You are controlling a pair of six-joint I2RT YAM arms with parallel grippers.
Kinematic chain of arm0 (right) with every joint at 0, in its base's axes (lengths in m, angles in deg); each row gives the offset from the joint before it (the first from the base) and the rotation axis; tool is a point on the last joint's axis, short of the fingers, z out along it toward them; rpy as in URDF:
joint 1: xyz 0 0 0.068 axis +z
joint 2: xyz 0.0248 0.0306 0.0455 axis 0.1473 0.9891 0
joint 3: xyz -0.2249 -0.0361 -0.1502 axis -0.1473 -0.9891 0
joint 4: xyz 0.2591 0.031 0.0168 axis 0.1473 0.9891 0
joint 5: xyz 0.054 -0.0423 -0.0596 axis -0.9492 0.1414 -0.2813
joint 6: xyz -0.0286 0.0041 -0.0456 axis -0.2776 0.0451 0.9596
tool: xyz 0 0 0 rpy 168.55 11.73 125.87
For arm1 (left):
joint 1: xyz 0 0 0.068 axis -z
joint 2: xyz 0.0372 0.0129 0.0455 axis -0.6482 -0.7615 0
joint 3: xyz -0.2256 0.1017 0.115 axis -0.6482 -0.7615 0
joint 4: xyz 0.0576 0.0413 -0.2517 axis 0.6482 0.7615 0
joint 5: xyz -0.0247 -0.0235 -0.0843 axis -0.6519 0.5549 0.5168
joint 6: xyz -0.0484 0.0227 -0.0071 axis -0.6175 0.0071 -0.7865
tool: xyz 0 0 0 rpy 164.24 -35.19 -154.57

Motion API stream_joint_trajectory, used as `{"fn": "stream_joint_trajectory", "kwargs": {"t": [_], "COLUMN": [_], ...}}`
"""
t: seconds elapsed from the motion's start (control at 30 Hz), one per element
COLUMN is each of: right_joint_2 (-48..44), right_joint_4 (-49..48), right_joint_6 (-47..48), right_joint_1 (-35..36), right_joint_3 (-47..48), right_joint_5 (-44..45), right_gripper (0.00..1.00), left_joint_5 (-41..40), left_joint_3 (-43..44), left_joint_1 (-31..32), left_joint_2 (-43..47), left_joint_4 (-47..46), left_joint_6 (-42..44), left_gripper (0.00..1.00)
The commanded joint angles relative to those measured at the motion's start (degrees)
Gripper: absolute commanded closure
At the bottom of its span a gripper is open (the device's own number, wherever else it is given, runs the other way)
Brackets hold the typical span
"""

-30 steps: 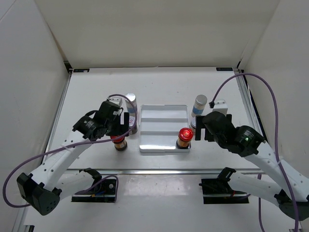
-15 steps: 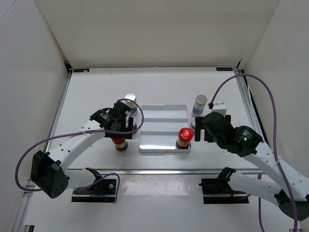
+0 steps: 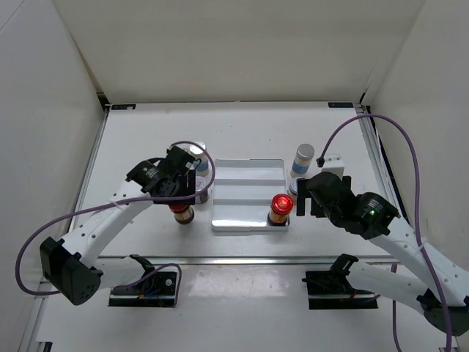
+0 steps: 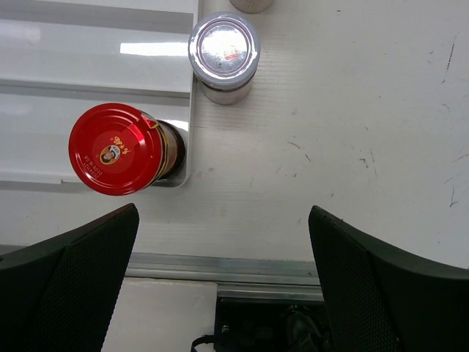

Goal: Organize the condiment bottles

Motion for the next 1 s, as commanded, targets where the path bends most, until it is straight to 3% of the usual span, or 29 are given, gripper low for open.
{"fn": "stream_joint_trajectory", "kwargs": {"t": [0.0, 0.3, 0.47, 0.77, 0.83, 0.9, 0.93, 0.97], "right_joint_2": [-1.3, -1.3, -1.8, -2.4, -1.9, -0.4, 0.4, 2.3], "right_joint_4": [0.4, 2.1, 2.6, 2.6, 3.3, 3.9, 3.9, 3.9], "right_joint_6": [-0.5, -2.2, -2.8, -3.8, -5.0, -5.5, -6.0, -6.0], "right_joint_1": [-0.2, -0.2, -0.2, -0.2, -0.2, -0.2, -0.9, -1.4], "right_joint_3": [-0.1, -0.1, -0.1, -0.7, -0.7, -0.7, -0.7, -0.7], "right_joint_5": [1.8, 2.3, 2.9, 3.9, 4.5, 6.0, 6.0, 6.0], "right_gripper": [0.00, 0.00, 0.00, 0.00, 0.00, 0.00, 0.00, 0.00], "left_joint_5": [0.0, 0.0, -1.4, -5.0, -5.5, -5.5, -6.0, -6.5], "left_joint_3": [10.7, 25.5, 26.3, 24.4, 24.4, 24.4, 24.4, 24.4], "left_joint_1": [1.8, 13.4, 19.1, 21.9, 21.9, 21.9, 21.9, 21.9], "left_joint_2": [2.3, -12.9, -20.6, -26.3, -26.9, -26.9, -26.9, -26.4], "left_joint_4": [-1.9, -4.2, -6.7, -6.7, -6.7, -6.7, -6.7, -6.7], "left_joint_6": [-2.1, -6.0, -7.7, -9.1, -9.1, -9.1, -9.1, -9.1], "left_gripper": [0.89, 0.89, 0.89, 0.88, 0.57, 0.34, 0.07, 0.00]}}
